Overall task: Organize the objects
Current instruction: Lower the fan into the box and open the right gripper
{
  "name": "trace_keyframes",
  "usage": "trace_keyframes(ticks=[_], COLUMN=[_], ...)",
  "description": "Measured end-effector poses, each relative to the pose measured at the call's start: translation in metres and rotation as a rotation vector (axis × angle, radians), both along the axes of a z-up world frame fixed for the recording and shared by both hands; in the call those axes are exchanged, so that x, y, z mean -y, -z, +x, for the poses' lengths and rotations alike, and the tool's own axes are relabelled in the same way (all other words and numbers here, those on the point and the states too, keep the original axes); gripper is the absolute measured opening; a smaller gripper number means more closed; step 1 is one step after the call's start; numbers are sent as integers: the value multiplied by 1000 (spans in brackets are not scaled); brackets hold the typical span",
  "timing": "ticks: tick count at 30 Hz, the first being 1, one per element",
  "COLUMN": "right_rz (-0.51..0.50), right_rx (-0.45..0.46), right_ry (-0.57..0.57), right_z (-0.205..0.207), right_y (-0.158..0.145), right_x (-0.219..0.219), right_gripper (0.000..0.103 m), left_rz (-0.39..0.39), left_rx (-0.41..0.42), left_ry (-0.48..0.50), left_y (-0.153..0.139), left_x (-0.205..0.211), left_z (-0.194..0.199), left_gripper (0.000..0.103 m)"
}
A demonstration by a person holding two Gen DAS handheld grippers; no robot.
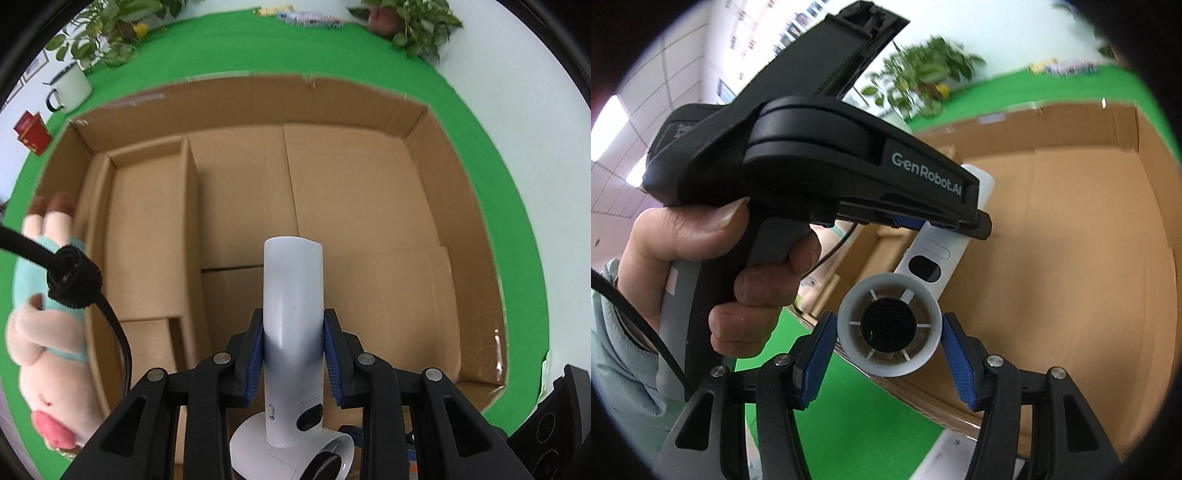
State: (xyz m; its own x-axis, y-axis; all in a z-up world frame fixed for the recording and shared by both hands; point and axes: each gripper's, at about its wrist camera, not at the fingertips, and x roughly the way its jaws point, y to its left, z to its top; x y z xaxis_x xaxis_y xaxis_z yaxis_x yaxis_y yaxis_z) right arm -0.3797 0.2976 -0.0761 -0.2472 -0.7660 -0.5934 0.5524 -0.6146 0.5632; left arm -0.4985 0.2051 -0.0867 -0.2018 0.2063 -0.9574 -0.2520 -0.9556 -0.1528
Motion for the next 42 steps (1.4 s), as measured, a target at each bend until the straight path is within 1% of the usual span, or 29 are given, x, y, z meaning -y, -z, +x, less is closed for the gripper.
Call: trace_keyframes(ticks=[3, 6, 10, 12, 13, 14, 16, 17, 18, 19, 21, 24, 27, 29, 31, 35, 42], right_rz=[44, 114, 115, 122, 129, 137, 151, 162, 194, 230, 215, 208, 199, 190, 186, 177, 157], right_rx=[49, 67, 96, 88, 79, 66, 54, 51, 44, 43, 61, 72, 83, 89, 83, 90, 116], right_ry=[-7, -10, 4, 13, 19, 23, 29, 34, 47, 55, 55, 60, 49, 40, 29, -4, -11], right_z=[-5, -8, -15, -16, -16, -16, -16, -17, -18, -19, -23, -25, -29, -31, -32, -32, -42], right_y=[9, 17, 18, 17, 16, 15, 13, 12, 12, 14, 17, 20, 24, 26, 26, 31, 38], right_x=[-1, 0, -7, -10, -12, -14, -20, -23, -26, -27, -33, -36, -31, -28, -24, -17, -14], right_gripper=[57, 57, 57, 56, 53, 47, 32, 27, 15, 16, 16, 16, 16, 15, 11, 10, 10], left_rz=[-3, -3, -8, -8, -2, 9, 31, 38, 50, 61, 63, 40, 8, -4, -25, -59, -73], left_rx=[43, 61, 69, 73, 79, 89, 100, 97, 95, 94, 84, 74, 54, 49, 44, 47, 62], left_ry=[-8, -8, -10, -14, -19, -24, -28, -27, -27, -30, -30, -4, 21, 11, 9, 15, -7], left_y=[19, 29, 36, 38, 40, 40, 39, 38, 35, 33, 28, 27, 23, 20, 17, 13, 3], left_x=[-4, -8, -9, -9, -9, -8, -7, -6, -5, -3, -2, -7, -8, -2, 1, 8, 32], left_z=[-3, -1, -1, 0, 0, 0, -1, 0, 0, 0, 2, 7, 16, 20, 23, 31, 42], left_gripper=[27, 27, 27, 27, 27, 27, 27, 27, 27, 27, 27, 27, 24, 23, 23, 22, 23])
